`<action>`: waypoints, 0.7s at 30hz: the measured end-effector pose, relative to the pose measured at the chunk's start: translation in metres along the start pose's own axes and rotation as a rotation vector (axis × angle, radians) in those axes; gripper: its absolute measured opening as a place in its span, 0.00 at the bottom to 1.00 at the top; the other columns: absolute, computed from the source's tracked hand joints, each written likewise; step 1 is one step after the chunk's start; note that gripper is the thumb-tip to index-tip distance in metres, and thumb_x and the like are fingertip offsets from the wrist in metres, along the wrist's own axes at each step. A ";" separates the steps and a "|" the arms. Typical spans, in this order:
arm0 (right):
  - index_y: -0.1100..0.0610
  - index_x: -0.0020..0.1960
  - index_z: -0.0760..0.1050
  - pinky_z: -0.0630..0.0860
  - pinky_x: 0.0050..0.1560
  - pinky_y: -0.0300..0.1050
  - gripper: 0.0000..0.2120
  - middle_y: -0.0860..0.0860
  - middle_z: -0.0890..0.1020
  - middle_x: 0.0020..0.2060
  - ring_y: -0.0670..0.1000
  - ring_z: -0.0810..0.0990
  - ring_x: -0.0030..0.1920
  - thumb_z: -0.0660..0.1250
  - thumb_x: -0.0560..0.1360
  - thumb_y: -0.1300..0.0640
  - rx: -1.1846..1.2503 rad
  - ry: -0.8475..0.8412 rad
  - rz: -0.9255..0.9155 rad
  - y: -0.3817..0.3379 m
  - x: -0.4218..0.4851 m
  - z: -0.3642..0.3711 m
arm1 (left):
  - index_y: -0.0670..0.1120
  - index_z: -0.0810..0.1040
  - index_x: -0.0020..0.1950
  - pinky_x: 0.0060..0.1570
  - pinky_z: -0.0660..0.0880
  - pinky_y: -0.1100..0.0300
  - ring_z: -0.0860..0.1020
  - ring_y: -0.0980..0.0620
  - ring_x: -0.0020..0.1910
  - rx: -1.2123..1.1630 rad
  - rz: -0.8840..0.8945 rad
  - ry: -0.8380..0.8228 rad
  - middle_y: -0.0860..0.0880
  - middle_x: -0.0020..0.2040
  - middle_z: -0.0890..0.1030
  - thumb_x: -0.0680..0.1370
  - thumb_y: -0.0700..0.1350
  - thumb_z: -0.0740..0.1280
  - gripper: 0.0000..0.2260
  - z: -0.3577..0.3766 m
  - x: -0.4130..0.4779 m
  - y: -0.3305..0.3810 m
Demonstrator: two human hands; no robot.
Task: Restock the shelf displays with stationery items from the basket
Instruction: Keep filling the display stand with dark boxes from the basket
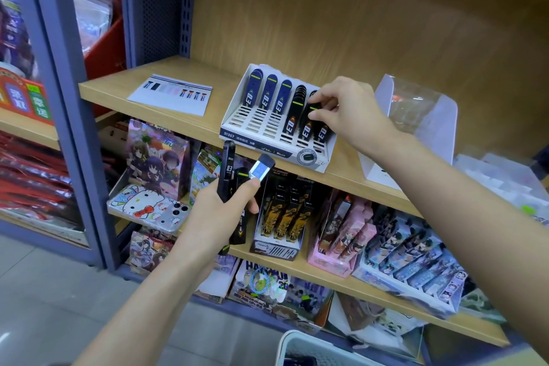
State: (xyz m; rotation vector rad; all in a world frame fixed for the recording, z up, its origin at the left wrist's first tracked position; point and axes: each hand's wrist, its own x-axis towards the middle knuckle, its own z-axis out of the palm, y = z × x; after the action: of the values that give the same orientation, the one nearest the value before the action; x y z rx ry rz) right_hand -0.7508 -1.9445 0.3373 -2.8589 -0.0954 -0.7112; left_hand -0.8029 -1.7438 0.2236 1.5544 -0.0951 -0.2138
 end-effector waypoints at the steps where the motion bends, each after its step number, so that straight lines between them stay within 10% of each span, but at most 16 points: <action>1: 0.57 0.55 0.81 0.76 0.53 0.51 0.10 0.49 0.74 0.45 0.50 0.76 0.44 0.70 0.74 0.59 -0.032 -0.002 -0.011 0.000 -0.001 -0.001 | 0.46 0.73 0.28 0.28 0.60 0.62 0.66 0.50 0.32 0.003 0.005 0.000 0.47 0.36 0.71 0.77 0.55 0.65 0.20 -0.001 -0.001 0.000; 6: 0.58 0.54 0.79 0.70 0.45 0.42 0.09 0.47 0.72 0.42 0.43 0.71 0.38 0.62 0.79 0.57 0.072 0.115 -0.037 -0.020 -0.032 0.002 | 0.48 0.73 0.26 0.29 0.61 0.61 0.67 0.51 0.31 -0.031 0.023 -0.026 0.50 0.33 0.73 0.76 0.55 0.66 0.20 -0.003 -0.002 0.000; 12: 0.53 0.43 0.79 0.78 0.36 0.40 0.09 0.57 0.83 0.37 0.49 0.80 0.33 0.64 0.77 0.50 0.613 -0.418 0.212 -0.057 -0.084 0.019 | 0.48 0.74 0.26 0.30 0.61 0.61 0.66 0.58 0.24 0.025 0.054 -0.054 0.54 0.27 0.74 0.77 0.54 0.65 0.20 0.000 -0.007 0.005; 21: 0.59 0.48 0.78 0.80 0.40 0.36 0.05 0.58 0.82 0.42 0.46 0.83 0.36 0.64 0.77 0.60 0.970 -0.213 0.416 -0.041 -0.097 0.003 | 0.48 0.81 0.35 0.50 0.68 0.54 0.72 0.58 0.36 -0.082 -0.005 0.002 0.61 0.28 0.80 0.78 0.52 0.64 0.15 0.005 -0.010 0.011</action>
State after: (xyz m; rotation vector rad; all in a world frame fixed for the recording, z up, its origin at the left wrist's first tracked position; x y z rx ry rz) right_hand -0.8394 -1.9049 0.2960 -1.9100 0.1007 -0.1741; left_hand -0.8129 -1.7464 0.2358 1.4732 -0.0796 -0.2177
